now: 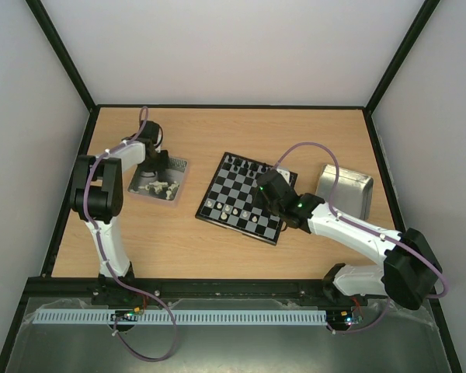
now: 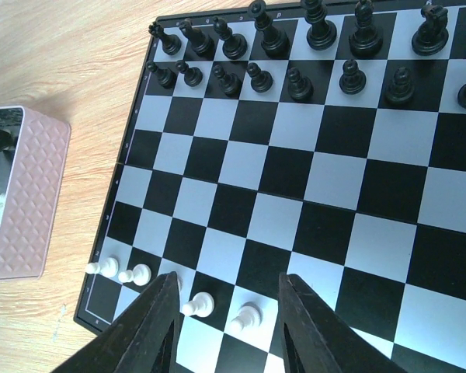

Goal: Set up the chess pieces on the board
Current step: Pick up the chess piece from the storage box, then place the chess piece on the chessboard.

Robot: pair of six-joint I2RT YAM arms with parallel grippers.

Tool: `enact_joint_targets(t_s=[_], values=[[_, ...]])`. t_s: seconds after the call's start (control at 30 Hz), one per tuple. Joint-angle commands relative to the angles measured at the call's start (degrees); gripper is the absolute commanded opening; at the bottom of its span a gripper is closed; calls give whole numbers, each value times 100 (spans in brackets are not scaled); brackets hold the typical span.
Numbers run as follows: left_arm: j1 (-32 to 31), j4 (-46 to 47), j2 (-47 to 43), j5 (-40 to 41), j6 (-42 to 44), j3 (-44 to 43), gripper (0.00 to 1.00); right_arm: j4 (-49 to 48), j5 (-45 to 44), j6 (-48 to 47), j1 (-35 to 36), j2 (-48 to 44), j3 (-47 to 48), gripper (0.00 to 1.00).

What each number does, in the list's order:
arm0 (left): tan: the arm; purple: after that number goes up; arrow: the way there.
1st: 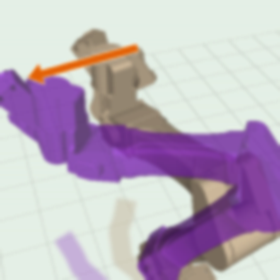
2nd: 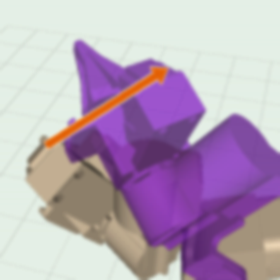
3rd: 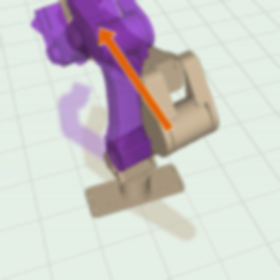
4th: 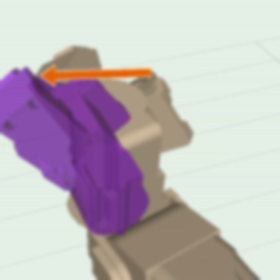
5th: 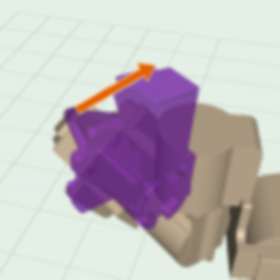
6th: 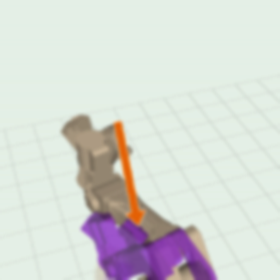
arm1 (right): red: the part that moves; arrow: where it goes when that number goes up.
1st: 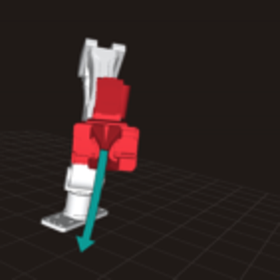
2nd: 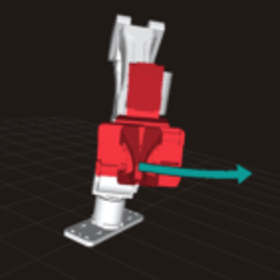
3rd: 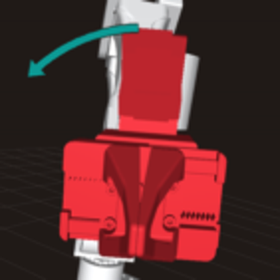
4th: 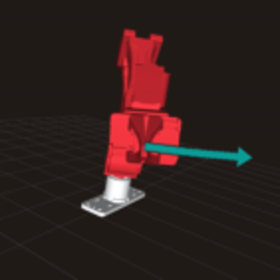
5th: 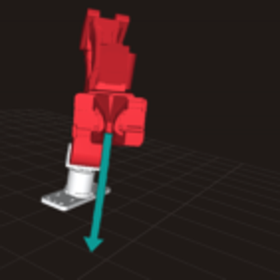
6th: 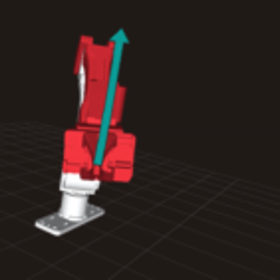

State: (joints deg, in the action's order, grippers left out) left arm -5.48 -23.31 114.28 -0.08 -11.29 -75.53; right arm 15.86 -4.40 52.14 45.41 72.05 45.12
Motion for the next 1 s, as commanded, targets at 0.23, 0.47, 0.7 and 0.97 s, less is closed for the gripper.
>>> enact_joint_targets(t_s=[0.23,0.47,0.7,0.97], values=[[-6,-303,223,-137,-24,-155,16,-48,-140,179,18,-90,-21,34],[-34,-569,-12,-439,-133,-425,8,-90,34,85,15,-159,85,35],[-304,-873,-804,-859,-276,-199,9,-212,531,-291,7,-285,433,36],[-793,-566,-2481,-2621,-7,916,10,-761,1962,-528,-126,-434,611,42]])
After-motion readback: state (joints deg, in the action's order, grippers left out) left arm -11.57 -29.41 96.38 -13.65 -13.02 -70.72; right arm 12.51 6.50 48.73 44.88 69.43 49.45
